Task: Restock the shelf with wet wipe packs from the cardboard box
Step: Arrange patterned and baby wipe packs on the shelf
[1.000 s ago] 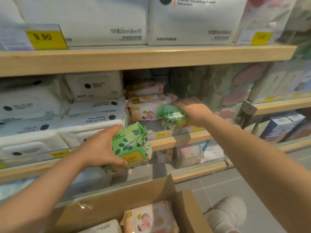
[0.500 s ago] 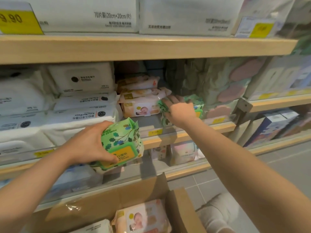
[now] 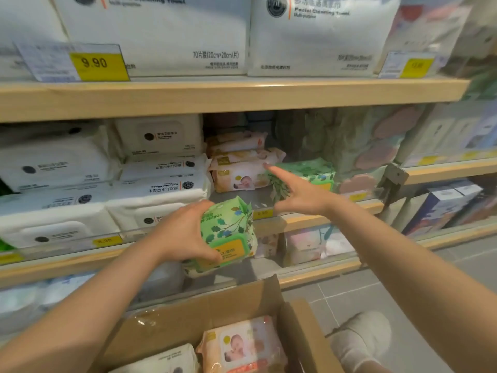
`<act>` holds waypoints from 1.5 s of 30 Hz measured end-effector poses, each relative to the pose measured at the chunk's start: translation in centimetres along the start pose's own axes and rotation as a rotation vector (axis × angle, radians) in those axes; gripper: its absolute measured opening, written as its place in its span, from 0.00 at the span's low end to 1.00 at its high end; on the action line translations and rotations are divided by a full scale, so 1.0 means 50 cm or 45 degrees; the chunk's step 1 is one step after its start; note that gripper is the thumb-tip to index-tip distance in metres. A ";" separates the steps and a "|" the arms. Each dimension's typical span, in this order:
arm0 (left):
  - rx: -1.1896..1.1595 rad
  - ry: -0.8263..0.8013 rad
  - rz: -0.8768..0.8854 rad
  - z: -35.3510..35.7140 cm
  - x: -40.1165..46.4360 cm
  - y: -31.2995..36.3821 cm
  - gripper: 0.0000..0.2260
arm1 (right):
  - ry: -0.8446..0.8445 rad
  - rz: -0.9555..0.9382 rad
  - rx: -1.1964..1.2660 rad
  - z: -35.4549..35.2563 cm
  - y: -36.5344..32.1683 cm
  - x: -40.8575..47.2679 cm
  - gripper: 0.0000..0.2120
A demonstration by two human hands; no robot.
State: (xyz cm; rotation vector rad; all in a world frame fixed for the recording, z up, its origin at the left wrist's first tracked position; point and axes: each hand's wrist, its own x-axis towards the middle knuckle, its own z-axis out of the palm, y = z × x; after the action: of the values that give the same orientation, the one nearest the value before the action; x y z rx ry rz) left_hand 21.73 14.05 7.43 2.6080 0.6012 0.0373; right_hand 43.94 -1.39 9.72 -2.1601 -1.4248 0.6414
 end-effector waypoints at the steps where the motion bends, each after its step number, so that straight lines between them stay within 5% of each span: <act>1: -0.014 -0.017 0.015 0.008 0.001 0.014 0.43 | -0.146 -0.048 0.095 0.015 -0.022 -0.026 0.46; 4: -0.024 -0.052 0.082 0.034 0.003 0.060 0.46 | -0.265 -0.092 0.250 0.072 -0.044 -0.078 0.55; 10: -0.154 0.078 0.118 0.042 -0.010 0.132 0.47 | -0.002 0.035 0.674 0.070 -0.005 -0.164 0.40; 12: -0.394 0.230 0.069 0.041 -0.016 0.132 0.50 | 0.082 0.074 0.776 0.043 0.005 -0.191 0.38; 15: -0.866 0.123 -0.066 0.063 -0.026 0.123 0.57 | 0.142 0.068 0.923 0.007 0.027 -0.215 0.37; 18: -0.972 0.014 -0.063 0.091 -0.008 0.149 0.50 | 0.199 0.075 1.048 -0.002 0.052 -0.210 0.39; 24: -1.075 0.161 -0.060 0.102 0.050 0.185 0.43 | 0.312 0.053 1.147 0.007 0.094 -0.192 0.45; 30: -0.997 0.411 -0.195 0.085 0.124 0.179 0.47 | 0.633 0.187 0.643 0.009 0.181 -0.169 0.27; 35: -1.035 0.600 -0.004 0.026 0.211 0.252 0.35 | 0.694 0.291 0.061 0.002 0.284 -0.127 0.25; 40: -0.867 0.355 -0.347 0.062 0.291 0.286 0.21 | 0.699 0.332 -0.122 0.008 0.314 -0.095 0.27; 45: -0.871 0.323 -0.444 0.103 0.316 0.296 0.23 | 0.764 0.284 -0.207 0.031 0.338 -0.094 0.29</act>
State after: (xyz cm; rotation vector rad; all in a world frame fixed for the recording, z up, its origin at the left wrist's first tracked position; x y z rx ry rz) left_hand 42.70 6.69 8.19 1.8271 0.9319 0.3936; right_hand 53.32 -11.46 -1.28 -2.3756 -0.9469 -0.0708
